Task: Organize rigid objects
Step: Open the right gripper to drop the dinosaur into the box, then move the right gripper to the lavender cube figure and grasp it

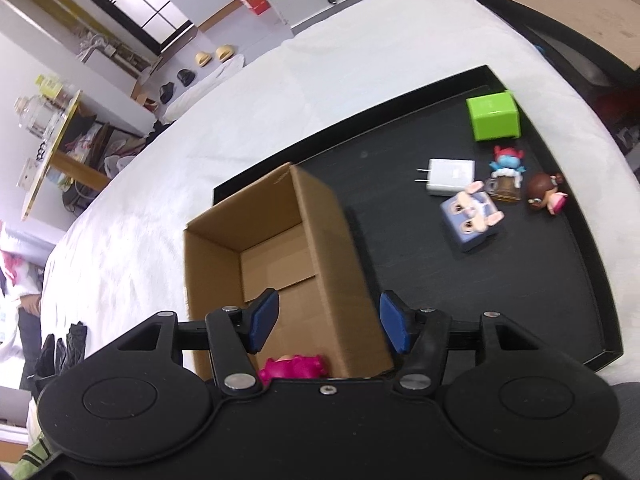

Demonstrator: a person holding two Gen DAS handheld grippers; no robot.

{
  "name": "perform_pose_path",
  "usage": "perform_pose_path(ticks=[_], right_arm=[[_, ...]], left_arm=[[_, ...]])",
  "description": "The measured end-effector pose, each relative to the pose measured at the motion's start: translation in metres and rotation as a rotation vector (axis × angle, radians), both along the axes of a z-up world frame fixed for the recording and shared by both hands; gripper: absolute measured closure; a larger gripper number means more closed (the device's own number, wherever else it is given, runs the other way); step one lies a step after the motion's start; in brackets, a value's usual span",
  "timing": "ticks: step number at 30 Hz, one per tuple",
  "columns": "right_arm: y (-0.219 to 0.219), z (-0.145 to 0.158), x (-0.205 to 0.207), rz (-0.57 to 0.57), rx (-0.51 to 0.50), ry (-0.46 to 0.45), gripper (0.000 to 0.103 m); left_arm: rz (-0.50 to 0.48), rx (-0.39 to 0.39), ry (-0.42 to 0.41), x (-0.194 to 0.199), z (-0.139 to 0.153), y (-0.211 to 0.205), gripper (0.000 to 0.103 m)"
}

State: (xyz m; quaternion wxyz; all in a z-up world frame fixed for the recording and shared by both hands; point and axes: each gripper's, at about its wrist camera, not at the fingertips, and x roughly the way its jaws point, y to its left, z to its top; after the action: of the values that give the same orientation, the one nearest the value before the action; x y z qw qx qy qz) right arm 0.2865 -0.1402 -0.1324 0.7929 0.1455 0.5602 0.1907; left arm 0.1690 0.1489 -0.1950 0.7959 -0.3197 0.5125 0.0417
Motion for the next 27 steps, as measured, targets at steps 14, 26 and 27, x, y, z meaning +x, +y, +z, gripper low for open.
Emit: perform_pose_path(ticks=[14, 26, 27], right_arm=[[-0.063, -0.024, 0.028, -0.108, -0.019, 0.025, 0.043], [-0.085, -0.054, 0.058, -0.187, -0.035, 0.083, 0.038], [-0.085, -0.057, 0.061, -0.196, -0.033, 0.089, 0.038]], left_arm=[[-0.002, 0.021, 0.013, 0.001, -0.001, -0.004, 0.078], [-0.001, 0.019, 0.019, 0.002, -0.002, -0.003, 0.078], [0.000, 0.020, 0.018, 0.002, -0.002, -0.003, 0.078]])
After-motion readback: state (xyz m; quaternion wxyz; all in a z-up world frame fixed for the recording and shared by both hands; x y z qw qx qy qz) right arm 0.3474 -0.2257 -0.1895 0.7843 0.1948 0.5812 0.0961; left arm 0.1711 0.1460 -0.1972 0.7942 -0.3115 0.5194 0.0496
